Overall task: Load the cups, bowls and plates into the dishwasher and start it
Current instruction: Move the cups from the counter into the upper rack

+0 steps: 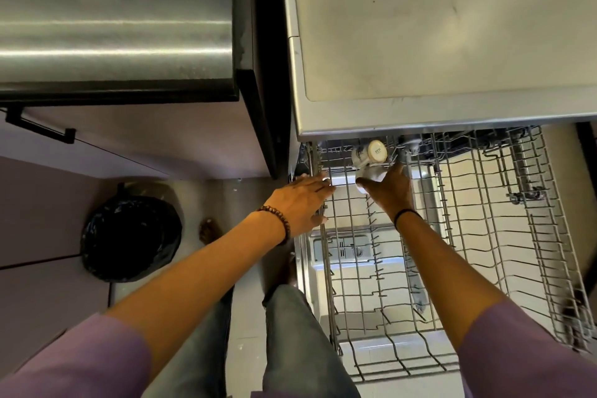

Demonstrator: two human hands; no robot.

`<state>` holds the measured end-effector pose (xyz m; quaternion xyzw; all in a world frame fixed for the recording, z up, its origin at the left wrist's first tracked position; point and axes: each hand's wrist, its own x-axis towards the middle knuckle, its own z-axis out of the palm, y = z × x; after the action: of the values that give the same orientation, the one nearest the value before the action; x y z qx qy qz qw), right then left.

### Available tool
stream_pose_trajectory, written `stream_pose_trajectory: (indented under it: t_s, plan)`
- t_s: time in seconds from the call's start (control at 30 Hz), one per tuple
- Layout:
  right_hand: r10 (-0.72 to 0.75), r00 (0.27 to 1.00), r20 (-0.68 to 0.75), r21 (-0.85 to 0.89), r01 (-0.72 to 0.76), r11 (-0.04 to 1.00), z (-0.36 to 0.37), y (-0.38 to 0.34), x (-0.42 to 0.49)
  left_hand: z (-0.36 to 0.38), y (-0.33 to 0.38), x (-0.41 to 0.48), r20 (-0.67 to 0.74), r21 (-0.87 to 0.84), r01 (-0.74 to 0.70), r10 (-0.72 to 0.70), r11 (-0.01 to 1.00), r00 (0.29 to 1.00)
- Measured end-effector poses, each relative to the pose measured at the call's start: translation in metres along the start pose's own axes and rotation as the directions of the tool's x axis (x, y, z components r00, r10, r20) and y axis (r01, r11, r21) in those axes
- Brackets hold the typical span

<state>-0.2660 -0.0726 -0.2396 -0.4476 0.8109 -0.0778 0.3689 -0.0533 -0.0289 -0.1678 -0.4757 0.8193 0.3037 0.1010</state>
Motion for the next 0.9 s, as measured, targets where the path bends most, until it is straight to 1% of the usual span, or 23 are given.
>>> stream_pose_trajectory:
  t_s: [0.17, 0.3, 0.37, 0.5, 0.63, 0.77, 0.83, 0.9]
  plan:
    - [-0.043, 0.999, 0.019, -0.030, 0.044, 0.999, 0.002, -0.007, 0.003, 0.001, -0.001, -0.001, 0.006, -0.018, 0.000, 0.000, 1.000, 1.000]
    - [0.030, 0.999, 0.022, -0.009, -0.030, 1.000, 0.012, -0.007, 0.002, 0.002, -0.002, -0.001, -0.001, -0.018, -0.004, 0.004, 1.000, 1.000]
    - [0.031, 0.999, 0.008, -0.012, -0.031, 0.999, 0.014, -0.008, 0.000, 0.002, -0.002, -0.001, -0.005, -0.014, -0.009, 0.009, 1.000, 1.000]
    - [0.015, 0.998, 0.063, -0.026, -0.014, 1.000, 0.016, -0.008, 0.001, 0.004, -0.003, -0.001, -0.021, -0.023, -0.009, 0.009, 1.000, 1.000]
    - [-0.014, 0.996, 0.083, -0.091, 0.021, 0.996, 0.012, -0.005, 0.005, 0.007, -0.004, -0.001, -0.017, -0.043, -0.003, 0.002, 0.999, 1.000]
    - [0.015, 0.990, 0.137, -0.077, -0.004, 0.997, 0.004, -0.004, 0.006, 0.007, -0.004, -0.001, -0.007, -0.065, 0.004, -0.004, 0.998, 1.000]
    - [0.042, 0.990, 0.133, -0.092, -0.029, 0.995, 0.001, -0.002, 0.001, 0.007, -0.003, -0.002, -0.002, -0.063, 0.007, -0.007, 0.998, 1.000]
    - [0.035, 0.994, 0.101, -0.118, -0.023, 0.993, -0.001, 0.000, -0.007, 0.006, -0.002, -0.004, 0.003, -0.061, 0.005, -0.004, 0.998, 1.000]
